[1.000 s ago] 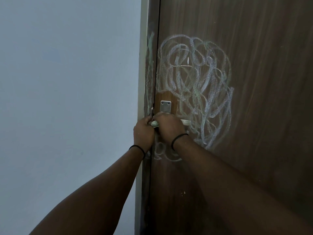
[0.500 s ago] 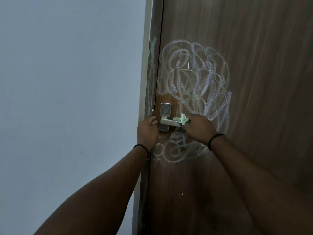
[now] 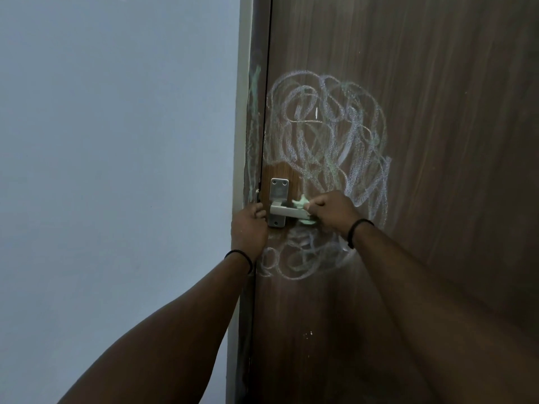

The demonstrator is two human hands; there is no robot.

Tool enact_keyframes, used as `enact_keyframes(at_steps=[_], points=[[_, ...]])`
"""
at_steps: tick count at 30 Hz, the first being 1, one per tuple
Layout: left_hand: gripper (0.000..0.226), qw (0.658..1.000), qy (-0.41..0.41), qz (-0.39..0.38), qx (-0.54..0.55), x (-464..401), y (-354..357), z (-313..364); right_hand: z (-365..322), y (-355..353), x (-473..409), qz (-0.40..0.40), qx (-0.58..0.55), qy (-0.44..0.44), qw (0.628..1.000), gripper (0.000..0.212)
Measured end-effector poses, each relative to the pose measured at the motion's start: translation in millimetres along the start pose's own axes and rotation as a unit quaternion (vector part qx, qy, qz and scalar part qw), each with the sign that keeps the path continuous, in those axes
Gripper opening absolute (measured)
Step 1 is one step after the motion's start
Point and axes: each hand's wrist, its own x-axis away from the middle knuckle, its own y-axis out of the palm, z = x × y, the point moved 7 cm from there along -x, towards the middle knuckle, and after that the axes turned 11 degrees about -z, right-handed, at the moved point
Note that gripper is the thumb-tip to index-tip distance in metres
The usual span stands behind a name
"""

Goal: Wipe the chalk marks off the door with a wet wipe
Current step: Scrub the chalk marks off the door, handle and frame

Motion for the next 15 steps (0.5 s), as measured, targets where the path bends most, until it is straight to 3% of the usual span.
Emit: enact_keyframes(at_steps=[2, 3, 6, 9, 11, 15], points=[[0.035, 1.0, -0.003, -0.014, 0.024, 1.3, 4.9, -2.2, 29.1, -0.8, 6.6, 0.031, -0.159, 0.05, 0.986, 0.019], [0.033, 0.999, 0.0, -0.023, 0.029, 1.9, 8.0, -2.7, 42.1, 4.5, 10.0, 0.035, -0.268, 0.074, 0.96, 0.021], [0.032, 0.999, 0.011, -0.032, 0.022, 3.7, 13.6, -2.0, 51.3, 34.8, 25.7, 0.031, -0.565, 0.103, 0.818, 0.022], [0.035, 0.997, 0.007, -0.041, 0.057, 3.9, 17.8, -2.9, 44.6, 65.9, 35.1, 0.05, -0.71, 0.101, 0.695, 0.019], [0.036, 0.996, 0.003, -0.053, 0.071, 4.8, 19.1, -1.6, 28.0, 84.3, 32.6, 0.035, -0.741, 0.082, 0.666, 0.019], [0.033, 0.999, -0.02, -0.016, 0.044, 6.8, 4.4, -0.2, -4.6, 110.4, 19.0, 0.024, -0.722, 0.087, 0.686, 0.02]])
